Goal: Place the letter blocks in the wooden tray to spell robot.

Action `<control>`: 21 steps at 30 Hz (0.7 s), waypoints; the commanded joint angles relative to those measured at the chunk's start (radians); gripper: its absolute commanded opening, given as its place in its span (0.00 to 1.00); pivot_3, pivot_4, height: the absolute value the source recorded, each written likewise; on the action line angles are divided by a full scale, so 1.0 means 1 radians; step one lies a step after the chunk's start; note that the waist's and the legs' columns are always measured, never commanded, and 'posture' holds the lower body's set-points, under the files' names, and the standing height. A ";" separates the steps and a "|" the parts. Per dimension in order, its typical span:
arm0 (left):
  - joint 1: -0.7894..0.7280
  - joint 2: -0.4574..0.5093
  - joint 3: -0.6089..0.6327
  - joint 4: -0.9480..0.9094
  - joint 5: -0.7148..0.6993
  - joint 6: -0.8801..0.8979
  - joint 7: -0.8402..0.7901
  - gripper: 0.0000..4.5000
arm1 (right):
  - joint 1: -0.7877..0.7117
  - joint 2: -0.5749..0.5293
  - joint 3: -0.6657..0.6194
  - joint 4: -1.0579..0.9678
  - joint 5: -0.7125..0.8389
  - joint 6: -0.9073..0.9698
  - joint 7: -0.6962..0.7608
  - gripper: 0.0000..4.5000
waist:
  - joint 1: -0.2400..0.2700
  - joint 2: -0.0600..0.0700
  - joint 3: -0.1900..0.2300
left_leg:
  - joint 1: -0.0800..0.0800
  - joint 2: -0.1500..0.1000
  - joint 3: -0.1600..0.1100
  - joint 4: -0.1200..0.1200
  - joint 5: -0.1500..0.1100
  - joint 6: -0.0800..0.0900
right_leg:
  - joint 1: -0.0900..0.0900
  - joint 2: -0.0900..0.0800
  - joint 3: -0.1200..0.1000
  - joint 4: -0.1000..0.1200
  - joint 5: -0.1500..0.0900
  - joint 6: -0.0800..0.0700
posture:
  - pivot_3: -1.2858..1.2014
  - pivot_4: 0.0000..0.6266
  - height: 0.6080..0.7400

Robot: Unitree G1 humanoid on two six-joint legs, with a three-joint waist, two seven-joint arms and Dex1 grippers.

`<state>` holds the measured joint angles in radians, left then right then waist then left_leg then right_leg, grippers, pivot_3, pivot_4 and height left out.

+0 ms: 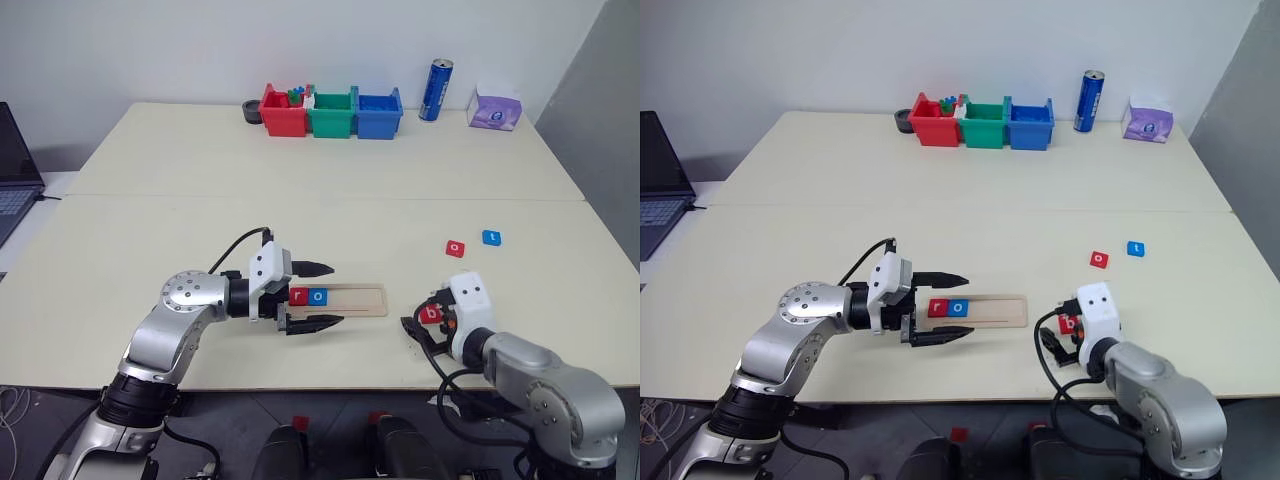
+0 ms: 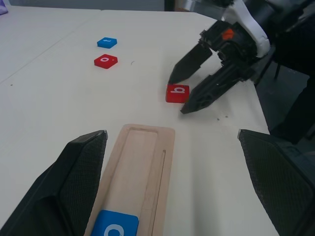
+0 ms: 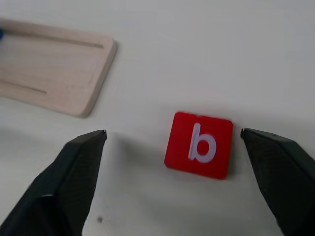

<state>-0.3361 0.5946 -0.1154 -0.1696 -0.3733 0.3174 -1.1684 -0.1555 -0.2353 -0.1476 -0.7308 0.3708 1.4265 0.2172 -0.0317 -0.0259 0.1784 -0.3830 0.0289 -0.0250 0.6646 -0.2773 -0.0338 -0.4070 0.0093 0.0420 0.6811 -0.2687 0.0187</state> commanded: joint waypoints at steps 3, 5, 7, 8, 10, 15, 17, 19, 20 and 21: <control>-0.018 0.005 0.003 -0.013 -0.012 -0.024 -0.011 1.00 | -0.090 -0.291 -0.106 0.111 0.145 -0.284 0.413 1.00 | 0.001 0.001 0.001 | 0.000 0.000 0.001 0.000 0.000 0.000 | 0.000 0.000 -0.001 -0.001 0.000 0.000 | 0.52 0.24 1.00; -0.024 0.004 0.000 -0.004 -0.010 -0.029 -0.014 1.00 | -0.061 -0.424 -0.068 0.205 0.125 -0.473 0.591 1.00 | 0.004 0.000 0.001 | -0.001 0.000 0.000 -0.001 0.000 0.000 | 0.001 0.000 -0.001 -0.003 0.000 0.000 | 0.52 0.24 1.00; -0.033 0.000 -0.004 0.005 -0.009 -0.032 -0.016 1.00 | -0.023 -0.516 -0.004 0.315 0.066 -0.700 0.746 1.00 | 0.003 -0.001 0.001 | -0.001 0.000 0.000 -0.002 -0.001 0.001 | 0.001 0.000 -0.001 -0.003 0.000 0.000 | 0.52 0.24 1.00; -0.038 -0.001 -0.006 0.011 -0.008 -0.035 -0.017 1.00 | -0.014 -0.541 0.025 0.373 0.041 -0.794 0.803 1.00 | 0.003 -0.001 0.001 | -0.001 0.000 0.000 -0.002 -0.001 0.002 | 0.001 0.000 -0.001 -0.003 -0.001 0.000 | 0.52 0.24 1.00; -0.046 -0.003 -0.010 0.019 -0.008 -0.038 -0.019 1.00 | -0.017 -0.562 0.067 0.475 0.010 -0.916 0.870 1.00 | 0.002 -0.001 0.001 | -0.001 0.000 0.000 -0.002 -0.001 0.002 | 0.000 0.000 -0.001 -0.003 0.000 0.000 | 0.52 0.24 1.00; -0.047 -0.003 -0.022 0.031 -0.007 -0.051 -0.043 1.00 | -0.066 -0.574 0.147 0.655 -0.064 -1.111 0.958 1.00 | -0.002 -0.001 0.001 | 0.001 0.000 0.002 -0.001 -0.001 0.002 | 0.000 0.000 0.000 -0.001 0.000 0.000 | 0.52 0.24 1.00; -0.041 -0.003 -0.030 0.027 -0.007 -0.057 -0.054 1.00 | -0.088 -0.562 0.163 0.685 -0.062 -1.130 0.973 1.00 | -0.002 -0.001 0.001 | 0.001 0.000 0.002 0.000 -0.001 0.002 | 0.000 0.000 0.000 -0.001 0.000 0.000 | 0.52 0.24 1.00; -0.040 -0.002 -0.035 0.025 -0.005 -0.059 -0.060 1.00 | -0.098 -0.550 0.181 0.705 -0.067 -1.148 0.980 1.00 | 0.001 -0.001 0.001 | 0.001 0.000 0.001 0.000 -0.001 0.002 | 0.000 0.000 0.000 -0.001 0.002 -0.004 | 0.52 0.24 1.00; -0.039 -0.001 -0.038 0.026 -0.006 -0.060 -0.063 1.00 | -0.099 -0.543 0.190 0.715 -0.071 -1.158 0.982 1.00 | 0.001 -0.001 0.001 | 0.000 0.000 0.001 0.000 -0.001 0.002 | 0.000 0.000 0.000 -0.001 0.002 -0.004 | 0.52 0.24 1.00; -0.039 0.002 -0.039 0.026 -0.006 -0.059 -0.067 1.00 | -0.100 -0.538 0.199 0.724 -0.076 -1.166 0.985 1.00 | 0.001 -0.001 0.001 | 0.000 0.000 0.001 0.000 -0.001 0.002 | 0.000 0.000 0.000 -0.001 0.002 -0.004 | 0.52 0.24 1.00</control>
<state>-0.3732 0.5893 -0.1522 -0.1255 -0.3726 0.2748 -1.2245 -0.2491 -0.7761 0.0449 -0.0109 0.2963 0.2882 1.1857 -0.0304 -0.0265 0.1798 -0.3826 0.0290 -0.0241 0.6645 -0.2784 -0.0319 -0.4065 0.0091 0.0420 0.6803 -0.2663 0.0142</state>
